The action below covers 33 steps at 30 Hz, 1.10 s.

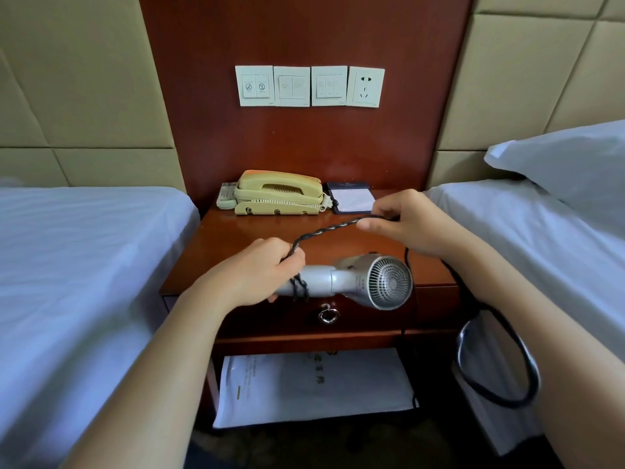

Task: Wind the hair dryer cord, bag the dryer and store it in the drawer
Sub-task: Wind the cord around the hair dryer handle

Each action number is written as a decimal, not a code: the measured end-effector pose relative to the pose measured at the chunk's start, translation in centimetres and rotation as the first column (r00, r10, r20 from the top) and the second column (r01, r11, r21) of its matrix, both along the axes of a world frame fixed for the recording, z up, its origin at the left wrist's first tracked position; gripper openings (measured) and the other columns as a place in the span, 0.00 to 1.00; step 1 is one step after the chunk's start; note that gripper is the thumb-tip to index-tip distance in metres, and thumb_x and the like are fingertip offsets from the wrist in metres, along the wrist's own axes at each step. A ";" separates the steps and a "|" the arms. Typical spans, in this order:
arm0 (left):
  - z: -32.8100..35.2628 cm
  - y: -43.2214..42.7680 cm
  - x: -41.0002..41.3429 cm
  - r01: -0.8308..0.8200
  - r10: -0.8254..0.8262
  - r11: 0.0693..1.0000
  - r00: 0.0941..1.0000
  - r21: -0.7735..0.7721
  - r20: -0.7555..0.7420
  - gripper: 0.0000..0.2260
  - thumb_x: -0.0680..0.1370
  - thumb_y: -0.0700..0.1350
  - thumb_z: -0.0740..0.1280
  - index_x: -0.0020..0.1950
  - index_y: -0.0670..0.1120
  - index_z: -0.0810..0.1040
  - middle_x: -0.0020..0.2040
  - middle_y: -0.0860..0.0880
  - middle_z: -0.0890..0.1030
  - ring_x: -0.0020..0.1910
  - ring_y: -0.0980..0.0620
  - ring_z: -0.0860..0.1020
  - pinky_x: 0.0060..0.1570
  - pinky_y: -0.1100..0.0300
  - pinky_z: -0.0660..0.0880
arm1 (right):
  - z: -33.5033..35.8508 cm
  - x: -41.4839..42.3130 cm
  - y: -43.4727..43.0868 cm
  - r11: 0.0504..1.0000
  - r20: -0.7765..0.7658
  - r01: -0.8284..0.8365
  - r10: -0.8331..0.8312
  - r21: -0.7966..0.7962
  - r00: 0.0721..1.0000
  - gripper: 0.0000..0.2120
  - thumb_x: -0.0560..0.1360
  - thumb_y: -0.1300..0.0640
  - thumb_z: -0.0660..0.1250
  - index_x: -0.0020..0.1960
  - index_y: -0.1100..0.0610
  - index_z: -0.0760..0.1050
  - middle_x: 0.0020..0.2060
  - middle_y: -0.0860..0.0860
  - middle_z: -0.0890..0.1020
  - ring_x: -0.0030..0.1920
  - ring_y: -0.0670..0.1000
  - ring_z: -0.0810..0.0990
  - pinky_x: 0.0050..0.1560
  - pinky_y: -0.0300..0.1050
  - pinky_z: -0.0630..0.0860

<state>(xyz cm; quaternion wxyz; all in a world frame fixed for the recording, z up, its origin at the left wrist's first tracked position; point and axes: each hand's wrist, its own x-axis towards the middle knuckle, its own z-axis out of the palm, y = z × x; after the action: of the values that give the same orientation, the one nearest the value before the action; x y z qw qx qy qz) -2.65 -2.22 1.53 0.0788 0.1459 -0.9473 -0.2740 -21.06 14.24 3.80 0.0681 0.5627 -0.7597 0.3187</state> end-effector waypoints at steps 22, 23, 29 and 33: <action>-0.5 -4.3 -1.1 -0.001 0.279 0.463 0.949 0.886 -0.145 0.19 0.81 0.52 0.49 0.40 0.41 0.70 0.20 0.45 0.72 0.11 0.51 0.64 0.13 0.69 0.59 | -4.4 1.3 -0.3 0.934 0.759 -0.284 0.023 0.216 0.651 0.17 0.81 0.52 0.55 0.35 0.56 0.63 0.23 0.45 0.60 0.22 0.44 0.57 0.24 0.34 0.62; -0.6 -4.5 -1.0 -0.005 0.276 0.444 0.952 0.896 -0.131 0.21 0.81 0.53 0.49 0.39 0.40 0.70 0.21 0.45 0.72 0.11 0.51 0.64 0.13 0.69 0.59 | -4.1 1.7 -0.2 0.920 0.777 -0.320 0.027 0.226 0.628 0.17 0.81 0.52 0.55 0.35 0.55 0.62 0.24 0.46 0.59 0.22 0.44 0.57 0.24 0.34 0.62; -1.0 -4.2 -0.4 0.014 0.415 0.333 0.895 0.943 -0.160 0.17 0.80 0.49 0.50 0.41 0.40 0.71 0.25 0.45 0.72 0.14 0.54 0.61 0.16 0.72 0.57 | -2.4 4.7 -0.2 0.889 0.757 -0.432 0.179 0.149 0.628 0.10 0.80 0.60 0.58 0.41 0.59 0.69 0.26 0.47 0.63 0.25 0.45 0.58 0.24 0.35 0.59; -0.9 -4.5 -0.7 0.028 0.593 0.225 0.789 0.974 -0.160 0.15 0.80 0.47 0.49 0.42 0.41 0.70 0.25 0.46 0.71 0.14 0.55 0.60 0.17 0.73 0.55 | -1.7 7.2 -1.0 0.837 0.681 -0.475 0.182 0.271 0.709 0.05 0.79 0.61 0.59 0.53 0.58 0.72 0.27 0.48 0.65 0.24 0.43 0.61 0.24 0.34 0.62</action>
<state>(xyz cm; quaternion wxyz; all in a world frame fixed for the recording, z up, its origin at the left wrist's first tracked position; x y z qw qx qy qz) -3.30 -6.72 0.62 0.2727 0.2638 -0.4877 -0.7863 -13.82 13.21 2.05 -0.3743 0.5526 -0.6720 0.3207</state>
